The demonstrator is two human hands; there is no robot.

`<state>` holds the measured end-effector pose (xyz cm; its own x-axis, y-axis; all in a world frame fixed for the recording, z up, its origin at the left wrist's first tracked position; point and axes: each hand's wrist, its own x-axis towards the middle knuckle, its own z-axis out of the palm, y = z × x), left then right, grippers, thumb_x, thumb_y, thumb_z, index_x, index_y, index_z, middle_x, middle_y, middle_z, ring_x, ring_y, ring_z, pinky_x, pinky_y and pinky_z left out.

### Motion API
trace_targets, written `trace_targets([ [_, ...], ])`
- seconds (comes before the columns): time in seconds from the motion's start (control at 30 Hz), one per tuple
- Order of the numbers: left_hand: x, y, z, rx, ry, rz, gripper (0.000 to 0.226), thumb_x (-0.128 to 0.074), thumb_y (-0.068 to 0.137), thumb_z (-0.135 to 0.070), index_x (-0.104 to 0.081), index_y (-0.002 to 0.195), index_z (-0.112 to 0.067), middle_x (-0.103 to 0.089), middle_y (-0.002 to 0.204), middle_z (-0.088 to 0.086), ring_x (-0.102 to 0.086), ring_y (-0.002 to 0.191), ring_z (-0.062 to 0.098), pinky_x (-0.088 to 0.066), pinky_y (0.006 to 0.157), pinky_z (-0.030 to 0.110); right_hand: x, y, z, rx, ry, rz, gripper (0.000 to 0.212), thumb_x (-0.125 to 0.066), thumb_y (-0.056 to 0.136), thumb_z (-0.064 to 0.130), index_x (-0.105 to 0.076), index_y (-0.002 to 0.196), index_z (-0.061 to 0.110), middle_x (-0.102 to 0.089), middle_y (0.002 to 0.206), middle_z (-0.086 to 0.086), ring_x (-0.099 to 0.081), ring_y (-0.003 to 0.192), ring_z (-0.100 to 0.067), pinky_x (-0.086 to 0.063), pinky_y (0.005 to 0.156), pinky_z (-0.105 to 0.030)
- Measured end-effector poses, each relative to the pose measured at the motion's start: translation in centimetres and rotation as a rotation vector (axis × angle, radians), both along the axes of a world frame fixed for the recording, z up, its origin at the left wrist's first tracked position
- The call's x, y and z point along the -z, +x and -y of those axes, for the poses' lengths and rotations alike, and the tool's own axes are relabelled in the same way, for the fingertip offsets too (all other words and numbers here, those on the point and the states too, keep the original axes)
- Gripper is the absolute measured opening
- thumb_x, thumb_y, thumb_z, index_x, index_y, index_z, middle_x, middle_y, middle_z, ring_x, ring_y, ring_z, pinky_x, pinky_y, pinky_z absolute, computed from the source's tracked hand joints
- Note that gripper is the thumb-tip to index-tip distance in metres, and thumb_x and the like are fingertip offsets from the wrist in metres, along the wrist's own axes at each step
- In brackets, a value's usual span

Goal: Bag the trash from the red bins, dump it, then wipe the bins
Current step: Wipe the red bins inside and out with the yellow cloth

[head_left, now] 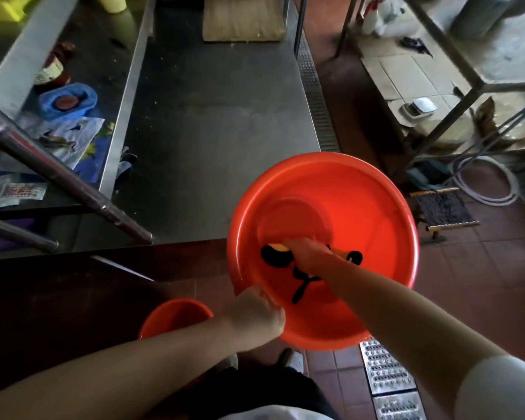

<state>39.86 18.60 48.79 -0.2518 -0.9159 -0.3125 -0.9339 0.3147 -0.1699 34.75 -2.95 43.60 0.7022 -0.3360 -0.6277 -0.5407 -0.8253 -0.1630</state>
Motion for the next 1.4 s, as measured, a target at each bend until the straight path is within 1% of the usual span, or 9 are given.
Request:
trace_targets([
  [0.07,-0.2,0.2,0.0,0.036,0.004,0.070,0.018,-0.067,0.053,-0.004,-0.054,0.058,-0.015,-0.049,0.049,0.001,-0.048,0.044,0.017,-0.046,0.055,0.028,-1.3,0.9,0.5,0.058,-0.035,0.075,0.065,-0.065,0.091,0.028,-0.038,0.149,0.032,-0.039,0.153,-0.005,-0.038,0.141,-0.035,-0.043,0.102,-0.046],
  [0.2,-2.0,0.8,0.7,0.031,0.028,0.065,0.021,-0.074,0.054,-0.015,-0.054,0.057,-0.021,-0.051,0.046,-0.004,-0.050,0.039,0.015,-0.047,0.052,0.025,-3.1,0.7,0.2,0.018,-0.092,-0.039,0.091,-0.059,0.090,0.063,-0.004,0.159,0.040,0.006,0.169,0.004,0.004,0.154,-0.034,-0.011,0.116,-0.067],
  [0.37,-5.6,3.9,2.3,-0.047,-0.034,0.082,0.018,-0.076,0.061,-0.026,-0.059,0.058,-0.020,-0.058,0.046,-0.005,-0.059,0.040,0.013,-0.032,0.051,0.019,-7.1,-0.7,1.5,-0.115,-0.232,0.078,0.063,-0.038,0.099,0.064,-0.026,0.156,0.038,-0.013,0.168,0.004,-0.012,0.154,-0.024,-0.009,0.121,-0.061],
  [0.43,-6.7,5.6,3.2,-0.099,-0.066,0.086,0.001,-0.062,0.077,-0.020,-0.063,0.076,-0.020,-0.067,0.062,-0.002,-0.067,0.055,0.019,-0.031,0.056,0.024,-8.7,-1.0,2.1,-0.107,-0.262,0.110,0.062,-0.032,0.100,0.064,-0.027,0.156,0.036,-0.016,0.167,0.004,-0.011,0.154,-0.022,-0.007,0.122,-0.057],
  [0.63,-8.2,10.9,6.9,-0.277,-0.274,0.052,0.034,-0.050,0.095,-0.027,-0.054,0.127,-0.018,-0.070,0.101,0.002,-0.069,0.095,0.028,-0.048,0.079,0.034,-12.7,0.7,3.3,-0.003,-0.318,0.474,0.059,-0.025,0.101,0.063,-0.031,0.154,0.037,-0.025,0.165,0.004,-0.012,0.155,-0.020,-0.008,0.124,-0.049],
  [0.77,-7.4,12.2,6.8,-0.397,-0.283,-0.033,0.074,-0.063,0.088,-0.039,-0.028,0.151,-0.022,-0.050,0.143,0.005,-0.045,0.134,0.028,-0.028,0.114,0.044,-12.9,1.2,3.2,0.005,-0.318,0.488,0.060,-0.021,0.102,0.063,-0.027,0.156,0.037,-0.019,0.167,0.003,-0.005,0.155,-0.018,-0.001,0.125,-0.048],
  [0.93,-7.2,14.2,7.1,-0.546,-0.303,-0.078,0.083,-0.052,0.094,-0.040,0.001,0.157,-0.028,-0.020,0.162,0.009,-0.016,0.149,0.028,-0.006,0.120,0.048,-12.5,1.9,2.8,0.107,-0.384,0.596,0.059,-0.019,0.103,0.059,-0.037,0.153,0.033,-0.030,0.164,0.001,-0.012,0.155,-0.018,-0.004,0.125,-0.047],
  [1.1,-7.4,16.3,6.3,-0.445,-0.276,-0.165,0.102,-0.015,0.075,-0.093,0.027,0.149,-0.035,0.008,0.164,0.003,0.012,0.150,0.024,0.005,0.119,0.054,-13.3,3.3,2.8,0.080,-0.346,0.518,0.060,-0.024,0.103,0.061,-0.027,0.157,0.036,-0.019,0.167,0.001,-0.006,0.155,-0.018,-0.003,0.126,-0.048],
  [1.4,-8.6,19.0,8.4,-0.500,-0.287,-0.243,0.075,-0.014,0.094,-0.073,0.001,0.156,-0.036,0.005,0.165,0.001,0.015,0.150,0.020,0.007,0.119,0.052,-13.3,8.2,5.1,-0.156,-0.274,0.204,0.073,-0.036,0.099,0.065,-0.012,0.160,0.034,-0.004,0.169,-0.001,-0.006,0.155,-0.025,-0.013,0.124,-0.052],
])
